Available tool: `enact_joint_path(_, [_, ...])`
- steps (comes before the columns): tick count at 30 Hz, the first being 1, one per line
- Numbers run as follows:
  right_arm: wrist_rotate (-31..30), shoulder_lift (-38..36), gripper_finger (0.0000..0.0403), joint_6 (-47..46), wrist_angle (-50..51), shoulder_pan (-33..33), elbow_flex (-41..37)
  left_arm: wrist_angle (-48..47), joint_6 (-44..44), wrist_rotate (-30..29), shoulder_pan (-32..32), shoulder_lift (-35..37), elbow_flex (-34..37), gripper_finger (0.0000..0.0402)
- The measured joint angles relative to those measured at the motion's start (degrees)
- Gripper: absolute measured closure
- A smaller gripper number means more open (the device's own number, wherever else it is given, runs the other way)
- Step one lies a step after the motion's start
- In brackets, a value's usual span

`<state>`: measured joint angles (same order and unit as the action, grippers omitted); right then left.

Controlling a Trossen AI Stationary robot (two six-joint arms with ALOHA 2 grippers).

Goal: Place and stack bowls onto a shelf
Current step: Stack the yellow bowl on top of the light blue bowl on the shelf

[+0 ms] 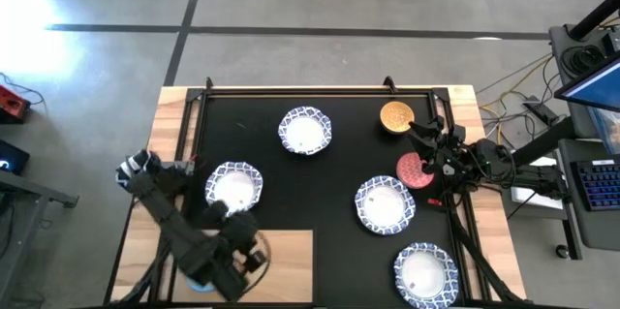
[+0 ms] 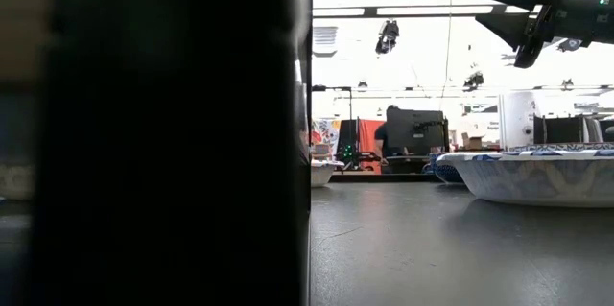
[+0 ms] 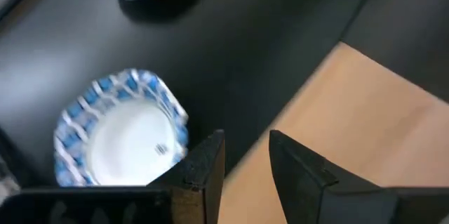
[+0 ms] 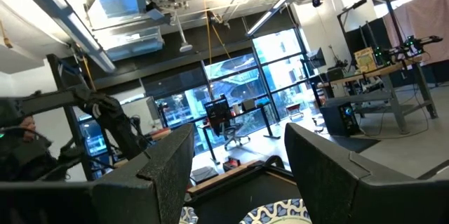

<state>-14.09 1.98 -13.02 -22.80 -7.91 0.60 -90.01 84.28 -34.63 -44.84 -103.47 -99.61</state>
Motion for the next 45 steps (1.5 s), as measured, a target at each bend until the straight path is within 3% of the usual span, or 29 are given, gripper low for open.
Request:
enact_joint_path(9, [0.0,0.0,0.0190,0.0,0.0,0.0,0.0,5.0,-30.6,-1.1,11.7,3.5,0.1,0.0306])
enact_joint_path(14, [0.0,0.0,0.0190,0.0,0.0,0.0,0.0,7.7,-39.0,-2.4,17.6,5.4,1.8,0.0306])
enact_joint_path(18, [0.0,0.0,0.0190,0.0,0.0,0.0,0.0,14.6,-44.6,-2.1,21.4,8.6,7.3,0.0312])
enact_joint_path(26, [-0.2,0.0,0.0190,0.4,-0.1,0.0,0.0,50.5,-61.4,4.0,27.6,17.7,25.3,0.0325])
enact_joint_path(32, [-2.5,0.0,0.0190,0.8,0.0,0.0,0.0,78.1,-70.2,4.1,31.1,23.1,38.8,0.0326])
enact_joint_path(39, [-2.7,0.0,0.0190,4.0,-0.2,0.0,0.0,103.1,-77.5,4.1,32.5,24.7,50.0,0.0326])
enact_joint_path(45, [-4.1,0.1,0.0190,2.2,-0.2,0.0,0.0,117.4,-79.6,4.2,32.5,23.6,56.4,0.0326])
